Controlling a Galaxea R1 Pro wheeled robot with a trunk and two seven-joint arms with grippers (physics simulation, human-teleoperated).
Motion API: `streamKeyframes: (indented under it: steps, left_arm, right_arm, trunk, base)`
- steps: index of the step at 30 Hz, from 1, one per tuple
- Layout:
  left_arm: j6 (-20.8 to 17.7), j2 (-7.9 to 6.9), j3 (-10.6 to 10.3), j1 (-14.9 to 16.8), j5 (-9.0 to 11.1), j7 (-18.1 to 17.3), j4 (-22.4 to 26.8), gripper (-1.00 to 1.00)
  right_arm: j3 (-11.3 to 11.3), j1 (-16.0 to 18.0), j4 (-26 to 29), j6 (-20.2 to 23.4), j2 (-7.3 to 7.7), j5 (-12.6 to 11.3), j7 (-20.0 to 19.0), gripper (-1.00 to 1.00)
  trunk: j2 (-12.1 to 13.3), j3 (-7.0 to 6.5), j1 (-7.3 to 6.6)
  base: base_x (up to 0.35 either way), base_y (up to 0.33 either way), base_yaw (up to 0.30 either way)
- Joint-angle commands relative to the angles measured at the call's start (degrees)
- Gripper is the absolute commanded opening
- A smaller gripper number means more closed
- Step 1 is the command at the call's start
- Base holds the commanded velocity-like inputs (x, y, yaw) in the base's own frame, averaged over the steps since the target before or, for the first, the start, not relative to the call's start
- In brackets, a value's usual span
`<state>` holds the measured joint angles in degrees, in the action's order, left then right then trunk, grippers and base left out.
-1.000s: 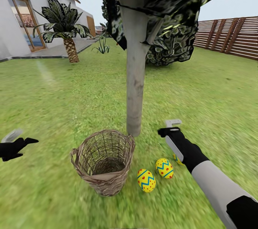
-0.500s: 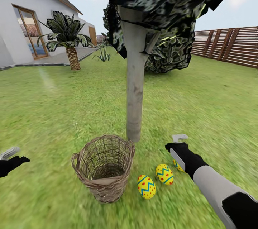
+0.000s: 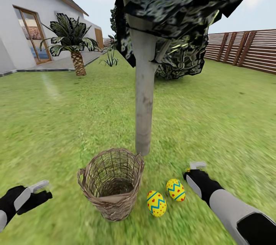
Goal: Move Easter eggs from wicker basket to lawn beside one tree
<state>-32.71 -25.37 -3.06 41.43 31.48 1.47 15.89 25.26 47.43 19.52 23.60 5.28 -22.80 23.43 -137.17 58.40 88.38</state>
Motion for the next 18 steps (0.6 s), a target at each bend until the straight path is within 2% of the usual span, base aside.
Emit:
streamKeyframes:
  steps: [1,2,4,5,8,12,15,18]
  left_arm:
    - [1.7,1.73,-0.31,0.01,-2.11,0.18,-2.79,1.0]
    - [5.11,3.27,-0.29,0.03,-4.58,0.19,-5.38,1.0]
    - [9.67,5.23,-0.28,0.01,-7.21,0.24,-8.81,1.0]
    - [12.32,6.92,-0.28,0.04,-8.51,0.29,-11.61,1.0]
    - [13.83,8.51,-0.28,-0.07,-9.18,0.35,-14.26,1.0]
    - [15.29,9.76,-0.28,-0.25,-9.41,0.37,-17.42,1.0]
    - [18.51,10.82,-0.28,-1.06,-9.41,0.83,-18.62,1.0]
    - [20.48,12.2,-0.28,-2.66,-9.48,3.03,-18.9,1.0]
  right_arm:
    - [0.5,-0.26,-0.78,-0.02,0.01,-0.59,0.29,1.0]
    - [0.5,-0.55,-1.67,-0.22,-0.08,-0.67,0.22,1.0]
    - [0.5,-1.54,-3.03,-0.5,-0.13,-0.59,0.16,1.0]
    - [0.5,-2.77,-4.14,-1.53,-0.09,-0.58,0.14,1.0]
    - [0.5,-5.3,-6.07,-5.58,-0.15,-0.63,0.09,1.0]
    - [0.53,-8.31,-9.39,-10.93,-0.19,-0.51,-0.94,1.0]
    - [0.7,-10.39,-12.23,-13.64,-0.09,-0.24,-4.47,1.0]
    - [0.91,-11.71,-14.35,-16.66,-0.03,0.26,-8.4,1.0]
  trunk:
    - [0.39,-0.14,-0.24]
    - [0.79,-0.31,-0.46]
    - [1.59,-0.67,-0.9]
    - [1.99,-0.85,-1.12]
    - [3.2,-1.39,-1.78]
    - [4.8,-2.11,-2.66]
    - [6.0,-2.65,-3.32]
    - [7.21,-3.19,-3.97]
  base:
    - [0.0,0.0,0.0]
    - [0.0,0.0,0.0]
    - [0.0,0.0,0.0]
    - [0.0,0.0,0.0]
    - [0.0,0.0,0.0]
    - [0.0,0.0,0.0]
    - [0.0,0.0,0.0]
    - [0.0,0.0,0.0]
